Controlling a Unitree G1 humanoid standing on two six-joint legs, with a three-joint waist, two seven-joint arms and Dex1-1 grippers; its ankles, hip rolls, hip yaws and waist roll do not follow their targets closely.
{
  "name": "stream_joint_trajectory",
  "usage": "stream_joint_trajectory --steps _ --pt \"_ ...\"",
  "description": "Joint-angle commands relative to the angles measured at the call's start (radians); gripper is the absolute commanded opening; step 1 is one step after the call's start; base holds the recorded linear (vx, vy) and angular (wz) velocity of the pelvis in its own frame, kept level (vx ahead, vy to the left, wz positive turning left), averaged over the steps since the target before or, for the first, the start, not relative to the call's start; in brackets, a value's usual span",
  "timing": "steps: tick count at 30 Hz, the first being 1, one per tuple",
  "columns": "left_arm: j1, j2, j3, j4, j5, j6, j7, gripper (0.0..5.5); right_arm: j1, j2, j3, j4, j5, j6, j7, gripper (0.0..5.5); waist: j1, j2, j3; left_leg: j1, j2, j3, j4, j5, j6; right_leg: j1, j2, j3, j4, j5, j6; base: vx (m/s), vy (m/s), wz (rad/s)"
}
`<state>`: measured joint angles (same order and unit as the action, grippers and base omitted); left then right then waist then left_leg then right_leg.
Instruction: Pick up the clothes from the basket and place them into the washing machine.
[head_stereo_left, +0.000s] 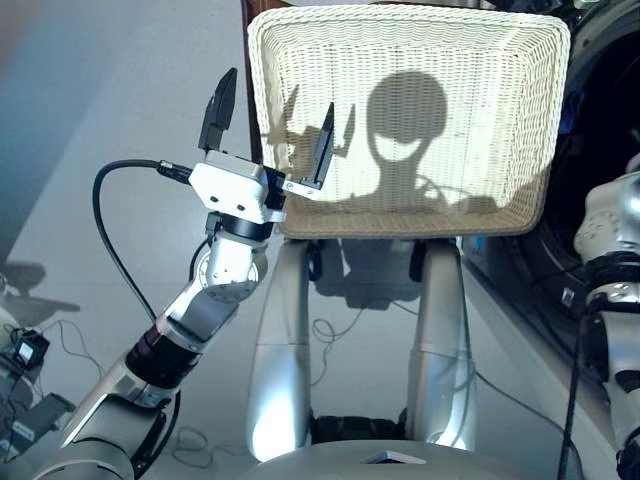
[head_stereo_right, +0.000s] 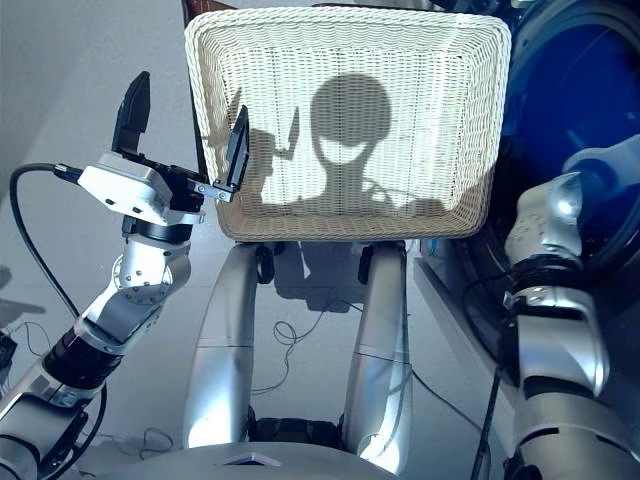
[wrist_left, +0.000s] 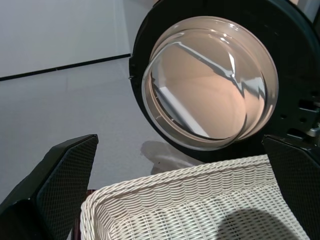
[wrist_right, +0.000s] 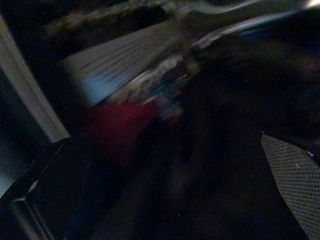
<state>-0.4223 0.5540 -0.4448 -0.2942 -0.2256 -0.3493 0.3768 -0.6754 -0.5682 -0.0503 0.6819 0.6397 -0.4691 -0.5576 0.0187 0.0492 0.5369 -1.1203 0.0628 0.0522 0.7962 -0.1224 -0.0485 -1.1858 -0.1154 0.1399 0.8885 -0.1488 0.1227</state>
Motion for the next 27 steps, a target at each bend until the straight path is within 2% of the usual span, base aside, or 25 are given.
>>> stream_joint_trajectory --steps 1,6,7,10,14,17,19,22,27 --pt "0.03 -0.03 0.054 -0.105 0.002 -0.046 -0.008 5.5 0.069 0.044 0.049 -0.166 -0.099 -0.061 0.021 5.5 -0.018 -0.021 -0.017 0.034 -0.02 0.038 0.018 -0.054 0.023 0.063 0.028 -0.105 -0.082 0.021 -0.052 0.0 0.0 0.0" --pt "0.047 -0.029 0.061 -0.091 0.005 -0.045 -0.021 5.5 0.162 0.084 0.142 -0.358 -0.15 -0.058 0.124 5.5 -0.026 -0.027 -0.017 0.043 -0.02 0.041 0.007 -0.045 0.025 0.07 0.026 -0.105 -0.088 0.027 -0.051 0.0 0.0 0.0" --pt "0.054 -0.029 0.062 -0.084 0.006 -0.047 -0.026 5.5 0.199 0.098 0.167 -0.42 -0.124 -0.068 0.178 5.5 -0.028 -0.028 -0.017 0.048 -0.02 0.042 -0.001 -0.04 0.024 0.075 0.025 -0.108 -0.094 0.029 -0.05 0.0 0.0 0.0" --pt "0.071 -0.02 0.056 -0.072 0.001 -0.052 -0.048 5.5 0.242 0.089 0.197 -0.482 -0.127 -0.066 0.239 5.5 -0.031 -0.026 -0.017 0.06 -0.019 0.039 -0.01 -0.035 0.024 0.087 0.023 -0.109 -0.099 0.03 -0.048 0.0 0.0 0.0" --pt "0.089 0.01 0.057 -0.049 0.1 -0.04 -0.033 5.5 0.287 0.102 0.205 -0.548 -0.15 -0.083 0.262 5.5 -0.033 -0.018 -0.017 0.092 -0.02 0.038 -0.028 -0.033 0.024 0.113 0.022 -0.112 -0.103 0.026 -0.045 0.0 0.0 0.0" --pt "0.105 0.014 0.056 -0.035 0.115 -0.044 -0.036 5.5 0.314 0.096 0.205 -0.577 -0.164 -0.086 0.272 5.5 -0.034 -0.018 -0.017 0.119 -0.019 0.037 -0.039 -0.031 0.023 0.139 0.02 -0.113 -0.109 0.027 -0.043 0.0 0.0 0.0" --pt "0.139 0.002 0.044 0.023 0.059 -0.059 -0.083 5.5 0.353 0.066 0.212 -0.601 -0.163 -0.09 0.323 5.5 -0.037 -0.019 -0.017 0.18 -0.021 0.038 -0.076 -0.023 0.02 0.197 0.018 -0.116 -0.136 0.031 -0.038 0.03 -0.01 -0.013" --pt "0.164 0.005 0.033 0.077 0.039 -0.065 -0.122 5.5 0.388 0.066 0.218 -0.561 -0.16 -0.081 0.34 5.5 -0.038 -0.02 -0.017 0.244 -0.024 0.039 -0.121 -0.015 0.018 0.256 0.017 -0.121 -0.169 0.037 -0.034 0.042 -0.007 -0.025" --pt "0.259 -0.098 0.039 0.36 -0.102 -0.055 -0.237 5.5 0.497 0.085 0.251 -0.374 -0.181 -0.027 0.412 5.5 -0.043 -0.034 -0.048 0.466 -0.046 0.022 -0.292 0.029 0.002 0.489 0.009 -0.146 -0.339 0.078 -0.014 0.151 -0.049 0.007"
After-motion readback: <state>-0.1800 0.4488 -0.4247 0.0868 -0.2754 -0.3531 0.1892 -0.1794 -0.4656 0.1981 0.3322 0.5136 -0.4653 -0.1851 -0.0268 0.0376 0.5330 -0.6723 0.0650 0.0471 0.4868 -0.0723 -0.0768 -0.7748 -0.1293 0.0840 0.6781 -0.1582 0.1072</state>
